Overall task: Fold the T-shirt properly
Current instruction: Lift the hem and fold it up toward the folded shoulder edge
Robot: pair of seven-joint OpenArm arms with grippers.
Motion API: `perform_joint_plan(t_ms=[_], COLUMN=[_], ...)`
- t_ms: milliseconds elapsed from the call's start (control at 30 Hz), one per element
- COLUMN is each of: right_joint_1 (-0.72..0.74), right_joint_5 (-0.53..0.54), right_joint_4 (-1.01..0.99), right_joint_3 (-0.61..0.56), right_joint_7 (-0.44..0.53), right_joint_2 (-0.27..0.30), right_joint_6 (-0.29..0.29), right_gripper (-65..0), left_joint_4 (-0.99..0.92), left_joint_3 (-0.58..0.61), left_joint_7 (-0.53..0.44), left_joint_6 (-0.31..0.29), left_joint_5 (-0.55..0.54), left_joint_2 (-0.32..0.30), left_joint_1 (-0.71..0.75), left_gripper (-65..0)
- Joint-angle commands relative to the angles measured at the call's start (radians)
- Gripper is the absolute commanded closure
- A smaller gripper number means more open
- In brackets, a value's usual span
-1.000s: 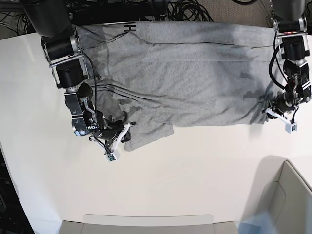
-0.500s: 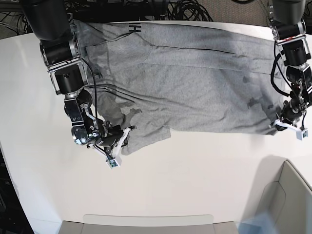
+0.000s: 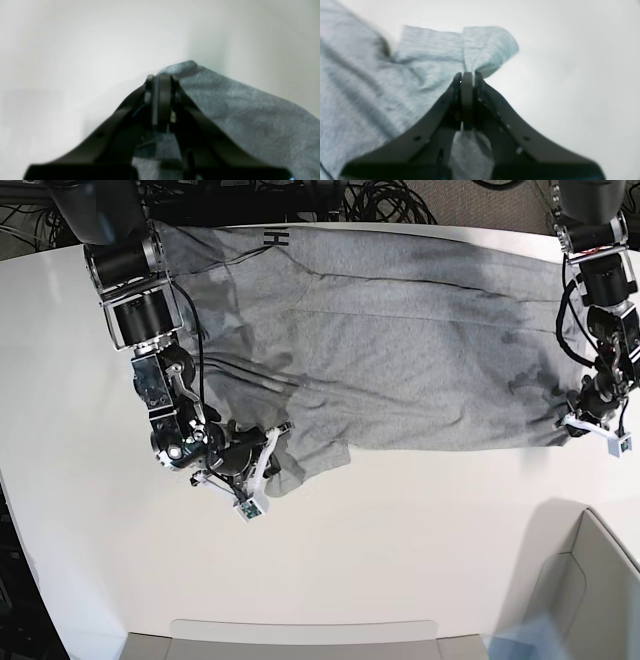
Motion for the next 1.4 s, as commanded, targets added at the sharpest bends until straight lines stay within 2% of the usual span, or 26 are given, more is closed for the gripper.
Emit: perform_joint_plan(t_ms=[0, 167, 267, 467, 733, 900, 1167, 1367], right_joint_1=[0.016, -0.033, -0.070, -0.159, -0.275, -0.358, -0.465, -0.502], right_joint_5=[0.002, 0.002, 0.002, 0.001, 0.002, 0.008, 0.008, 0.008], right_joint_4=[0.038, 0.146, 0.212, 0.311, 0.457, 0.552, 0.678, 0.719], right_joint_3=[0.009, 0.129, 0.172, 0.178, 0.181, 0.267, 0.330, 0.330], right_joint_7=[-0.002, -0.095, -0.129, -0.129, -0.129, -0.129, -0.129, -0.129], right_joint_2=[0.006, 0.002, 0.005, 0.022, 0.032, 0.029, 0.029, 0.028], right_joint_6=[-0.005, -0.005, -0.005, -0.005, -0.005, -0.005, -0.005, -0.005], right_gripper=[0.0, 0.0, 0.0, 0.0, 0.0, 0.0, 0.0, 0.0], left_joint_4=[0.051, 0.138, 0.141, 0.178, 0.288, 0.368, 0.399, 0.402], left_joint_3=[-0.008, -0.011, -0.067, -0.121, -0.127, -0.127, -0.127, -0.127], left_joint_7=[-0.018, 0.034, 0.059, 0.066, 0.066, 0.066, 0.066, 0.080], left_joint_6=[-0.009, -0.009, -0.009, -0.010, -0.010, -0.010, -0.010, -0.010], left_joint_5=[-0.014, -0.014, -0.013, -0.016, -0.016, -0.016, -0.016, -0.016], left_joint_2=[-0.027, -0.029, -0.021, -0.020, -0.020, -0.020, -0.020, -0.020], left_joint_1=[-0.005, 0.036, 0.042, 0.098, 0.196, 0.237, 0.248, 0.248], left_gripper=[0.0, 0.0, 0.0, 0.0, 0.0, 0.0, 0.0, 0.0])
